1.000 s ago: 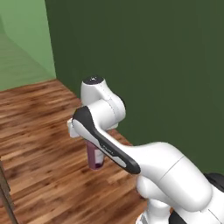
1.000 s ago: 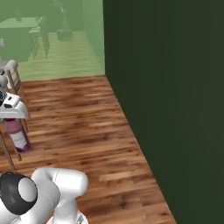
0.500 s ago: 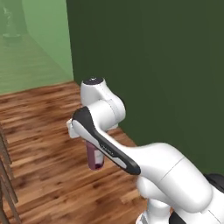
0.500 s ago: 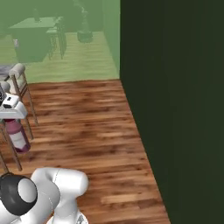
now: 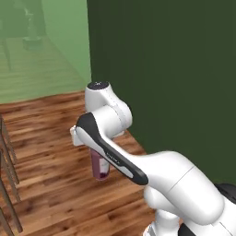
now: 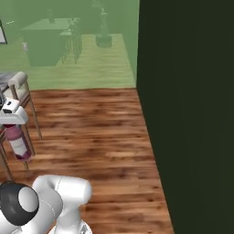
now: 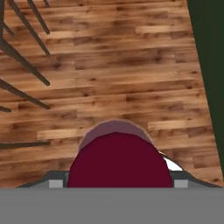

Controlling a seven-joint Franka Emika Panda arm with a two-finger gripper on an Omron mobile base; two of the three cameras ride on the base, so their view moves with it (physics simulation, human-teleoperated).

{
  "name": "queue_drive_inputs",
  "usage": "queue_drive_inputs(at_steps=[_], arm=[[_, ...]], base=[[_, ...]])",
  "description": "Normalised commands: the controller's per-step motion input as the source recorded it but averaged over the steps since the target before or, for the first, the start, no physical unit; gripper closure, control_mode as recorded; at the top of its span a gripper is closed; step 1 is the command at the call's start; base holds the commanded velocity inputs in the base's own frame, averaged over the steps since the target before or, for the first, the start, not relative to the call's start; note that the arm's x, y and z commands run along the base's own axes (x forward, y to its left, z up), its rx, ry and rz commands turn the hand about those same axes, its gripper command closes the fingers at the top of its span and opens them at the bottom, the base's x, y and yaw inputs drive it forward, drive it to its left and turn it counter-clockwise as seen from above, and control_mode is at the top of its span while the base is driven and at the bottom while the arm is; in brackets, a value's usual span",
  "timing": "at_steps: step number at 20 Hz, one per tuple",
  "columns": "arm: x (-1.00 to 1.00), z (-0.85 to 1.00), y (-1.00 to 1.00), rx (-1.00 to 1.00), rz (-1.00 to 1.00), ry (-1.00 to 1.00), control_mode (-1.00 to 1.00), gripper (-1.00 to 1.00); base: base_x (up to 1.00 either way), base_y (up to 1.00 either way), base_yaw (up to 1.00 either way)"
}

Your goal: There is a wine glass and glass cup on the dining counter. Place the wine bottle next to the wine glass and the juice bottle next to the glass cup.

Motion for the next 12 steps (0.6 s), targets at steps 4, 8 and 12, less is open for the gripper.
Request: queue_drive_inputs(at_steps=[4, 8, 12], arm=[[0.00, 0.00, 0.00, 0.00, 0.00, 0.00, 1.00, 1.00], [0.00, 0.00, 0.00, 0.00, 0.00, 0.00, 1.00, 1.00], [0.00, 0.00, 0.00, 0.00, 0.00, 0.00, 1.00, 1.00]], base=[[0.82, -0.17, 0.21], [0.82, -0.16, 0.22], [0.81, -0.14, 0.25]])
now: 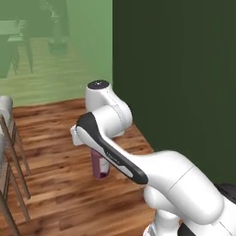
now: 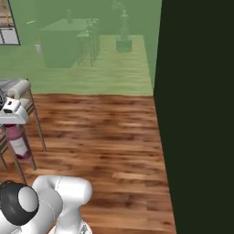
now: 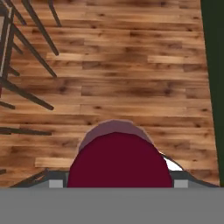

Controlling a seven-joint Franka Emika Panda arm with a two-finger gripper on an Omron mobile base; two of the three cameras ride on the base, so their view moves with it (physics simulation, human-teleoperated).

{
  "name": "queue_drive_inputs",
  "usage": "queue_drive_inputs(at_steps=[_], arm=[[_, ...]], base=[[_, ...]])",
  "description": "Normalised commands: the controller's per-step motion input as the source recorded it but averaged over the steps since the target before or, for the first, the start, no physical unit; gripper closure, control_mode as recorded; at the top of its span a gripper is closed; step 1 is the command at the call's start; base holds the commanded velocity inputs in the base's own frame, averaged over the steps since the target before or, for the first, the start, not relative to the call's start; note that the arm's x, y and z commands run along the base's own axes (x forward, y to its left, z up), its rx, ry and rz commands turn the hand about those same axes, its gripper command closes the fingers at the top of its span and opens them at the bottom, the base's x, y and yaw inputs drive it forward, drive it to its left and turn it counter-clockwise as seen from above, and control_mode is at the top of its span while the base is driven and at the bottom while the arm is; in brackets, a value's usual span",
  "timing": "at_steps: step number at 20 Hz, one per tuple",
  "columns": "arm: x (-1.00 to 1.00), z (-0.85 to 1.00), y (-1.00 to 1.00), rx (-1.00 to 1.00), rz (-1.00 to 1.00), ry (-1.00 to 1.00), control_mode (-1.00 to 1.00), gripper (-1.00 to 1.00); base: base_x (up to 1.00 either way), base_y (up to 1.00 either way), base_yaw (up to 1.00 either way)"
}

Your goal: There is a wine glass and glass cup on the dining counter. Place the wine bottle next to the wine glass and the juice bottle next to the glass cup.

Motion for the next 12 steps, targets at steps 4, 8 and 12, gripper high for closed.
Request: queue_drive_inputs(at_steps=[4, 8, 12], arm=[[0.00, 0.00, 0.00, 0.00, 0.00, 0.00, 1.00, 1.00], [0.00, 0.00, 0.00, 0.00, 0.00, 0.00, 1.00, 1.00], [0.00, 0.00, 0.00, 0.00, 0.00, 0.00, 1.00, 1.00]], base=[[0.81, -0.14, 0.26], [0.80, -0.14, 0.26], [0.80, -0.13, 0.27]])
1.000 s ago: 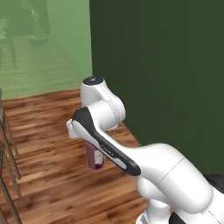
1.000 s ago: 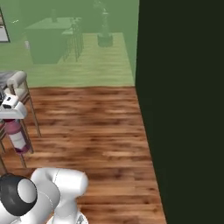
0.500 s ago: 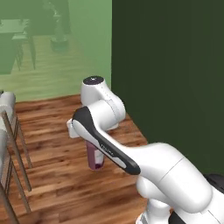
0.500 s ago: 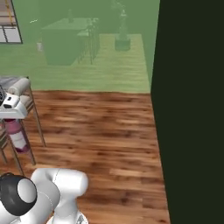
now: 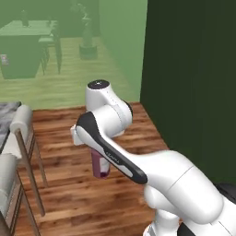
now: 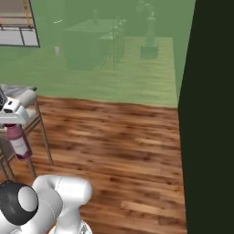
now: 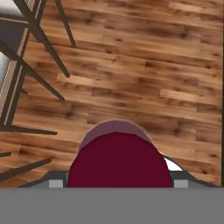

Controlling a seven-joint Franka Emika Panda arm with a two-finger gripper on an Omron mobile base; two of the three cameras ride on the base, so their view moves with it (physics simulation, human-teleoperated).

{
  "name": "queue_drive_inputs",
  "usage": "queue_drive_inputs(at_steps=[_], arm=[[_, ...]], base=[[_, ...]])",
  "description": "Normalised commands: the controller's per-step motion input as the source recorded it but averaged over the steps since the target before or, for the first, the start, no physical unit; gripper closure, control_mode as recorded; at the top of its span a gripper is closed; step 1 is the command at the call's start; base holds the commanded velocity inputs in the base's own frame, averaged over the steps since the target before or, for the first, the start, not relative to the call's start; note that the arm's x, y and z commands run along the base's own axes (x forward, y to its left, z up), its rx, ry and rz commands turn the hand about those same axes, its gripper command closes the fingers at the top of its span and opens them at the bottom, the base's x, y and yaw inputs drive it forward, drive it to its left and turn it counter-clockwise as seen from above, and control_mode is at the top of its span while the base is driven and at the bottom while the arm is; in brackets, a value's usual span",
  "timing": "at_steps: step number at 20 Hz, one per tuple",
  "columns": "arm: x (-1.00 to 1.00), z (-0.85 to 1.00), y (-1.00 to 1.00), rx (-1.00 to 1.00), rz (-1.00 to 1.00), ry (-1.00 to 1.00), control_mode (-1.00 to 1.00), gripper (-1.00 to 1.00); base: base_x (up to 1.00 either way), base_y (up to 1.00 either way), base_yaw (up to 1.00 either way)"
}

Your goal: There is a wine glass and glass cup on the dining counter. Place the wine bottle next to the wine glass and the juice bottle next to the glass cup.

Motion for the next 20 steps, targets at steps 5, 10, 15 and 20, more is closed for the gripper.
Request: queue_drive_inputs(at_steps=[5, 10, 15, 20], arm=[[0.00, 0.00, 0.00, 0.00, 0.00, 0.00, 1.00, 1.00], [0.00, 0.00, 0.00, 0.00, 0.00, 0.00, 1.00, 1.00], [0.00, 0.00, 0.00, 0.00, 0.00, 0.00, 1.00, 1.00], [0.00, 0.00, 0.00, 0.00, 0.00, 0.00, 1.00, 1.00]], base=[[0.78, -0.13, 0.30], [0.68, -0.12, 0.39], [0.58, -0.05, 0.53], [0.50, -0.01, 0.60]])
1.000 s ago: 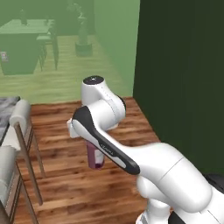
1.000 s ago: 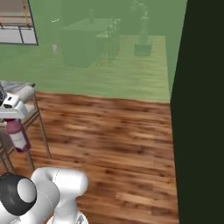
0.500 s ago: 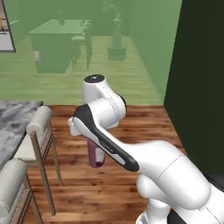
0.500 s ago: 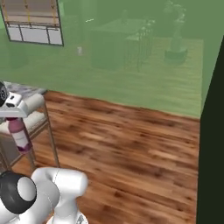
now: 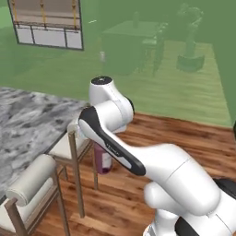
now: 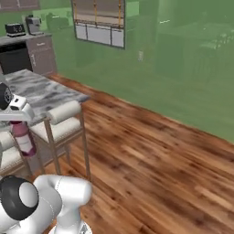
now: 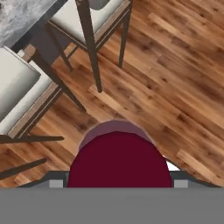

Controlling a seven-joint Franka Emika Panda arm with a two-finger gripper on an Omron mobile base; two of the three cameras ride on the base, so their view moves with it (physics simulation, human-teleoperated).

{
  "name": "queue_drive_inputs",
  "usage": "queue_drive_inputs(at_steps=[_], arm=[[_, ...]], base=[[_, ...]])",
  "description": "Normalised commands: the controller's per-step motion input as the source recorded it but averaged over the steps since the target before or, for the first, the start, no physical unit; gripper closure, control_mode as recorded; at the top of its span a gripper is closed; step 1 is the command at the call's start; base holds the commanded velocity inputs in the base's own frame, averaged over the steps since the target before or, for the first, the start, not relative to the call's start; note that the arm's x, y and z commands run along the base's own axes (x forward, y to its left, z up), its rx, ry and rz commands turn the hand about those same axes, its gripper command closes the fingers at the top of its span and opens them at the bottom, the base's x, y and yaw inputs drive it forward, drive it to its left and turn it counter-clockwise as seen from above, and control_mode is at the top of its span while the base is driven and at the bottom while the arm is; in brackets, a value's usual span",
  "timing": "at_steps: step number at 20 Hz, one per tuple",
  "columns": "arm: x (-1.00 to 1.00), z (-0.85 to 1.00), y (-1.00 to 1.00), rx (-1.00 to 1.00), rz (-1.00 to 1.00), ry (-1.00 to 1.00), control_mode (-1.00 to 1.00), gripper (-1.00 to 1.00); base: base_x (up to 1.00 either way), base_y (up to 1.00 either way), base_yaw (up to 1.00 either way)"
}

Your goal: There is a wine glass and glass cup on the dining counter. Place the wine bottle next to the wine glass and the juice bottle next to the glass cup.

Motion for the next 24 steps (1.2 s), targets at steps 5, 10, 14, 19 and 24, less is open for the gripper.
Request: queue_drive_inputs(at_steps=[5, 10, 14, 19, 24], arm=[[0.00, 0.00, 0.00, 0.00, 0.00, 0.00, 1.00, 1.00], [0.00, 0.00, 0.00, 0.00, 0.00, 0.00, 1.00, 1.00], [0.00, 0.00, 0.00, 0.00, 0.00, 0.00, 1.00, 1.00], [0.00, 0.00, 0.00, 0.00, 0.00, 0.00, 1.00, 1.00], [0.00, 0.00, 0.00, 0.00, 0.00, 0.00, 1.00, 1.00]], base=[[0.49, 0.00, 0.59], [0.51, -0.03, 0.50], [0.43, -0.26, 0.27], [0.47, -0.40, 0.07], [0.47, -0.42, 0.08]])
